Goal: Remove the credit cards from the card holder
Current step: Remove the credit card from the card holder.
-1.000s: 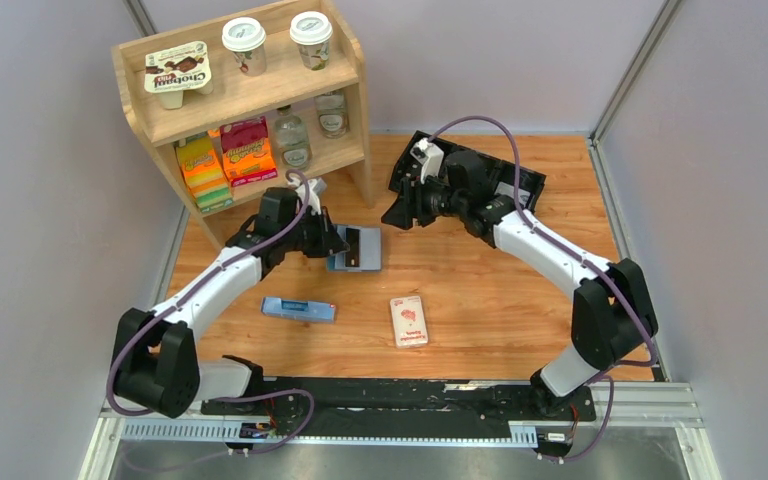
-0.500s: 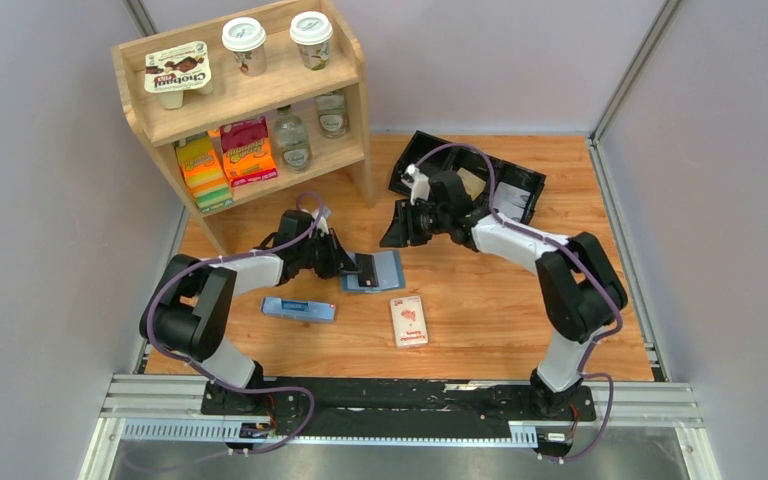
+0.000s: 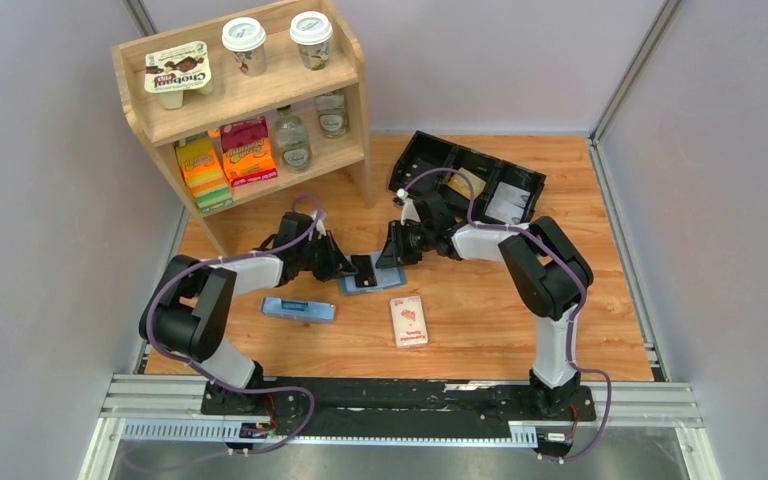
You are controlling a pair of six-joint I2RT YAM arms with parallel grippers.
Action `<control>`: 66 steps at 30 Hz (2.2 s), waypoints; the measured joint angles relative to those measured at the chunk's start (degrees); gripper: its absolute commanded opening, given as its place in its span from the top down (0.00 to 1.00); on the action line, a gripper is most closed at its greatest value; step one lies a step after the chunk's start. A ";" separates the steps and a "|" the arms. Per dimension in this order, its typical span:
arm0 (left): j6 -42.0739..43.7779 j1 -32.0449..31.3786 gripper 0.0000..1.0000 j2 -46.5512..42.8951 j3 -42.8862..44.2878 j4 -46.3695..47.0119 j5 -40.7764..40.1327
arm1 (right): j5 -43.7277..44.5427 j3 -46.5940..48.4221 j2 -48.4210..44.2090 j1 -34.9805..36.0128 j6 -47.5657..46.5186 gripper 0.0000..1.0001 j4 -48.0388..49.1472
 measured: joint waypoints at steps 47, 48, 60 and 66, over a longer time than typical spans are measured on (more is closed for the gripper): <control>1.38 0.35 0.74 7.28 7.58 -6.21 3.04 | 0.50 -0.04 0.31 0.63 -0.96 0.75 0.24; 0.96 0.35 0.81 7.26 7.19 -5.57 2.99 | 0.50 -0.04 0.31 0.63 -0.96 0.75 0.26; 1.42 0.26 1.00 1.77 4.57 -4.85 2.32 | 0.39 -0.02 0.63 0.76 -1.01 0.75 1.07; 7.04 0.26 1.00 -2.27 5.20 -12.41 -0.70 | 0.33 0.02 0.61 0.81 -1.42 0.71 1.07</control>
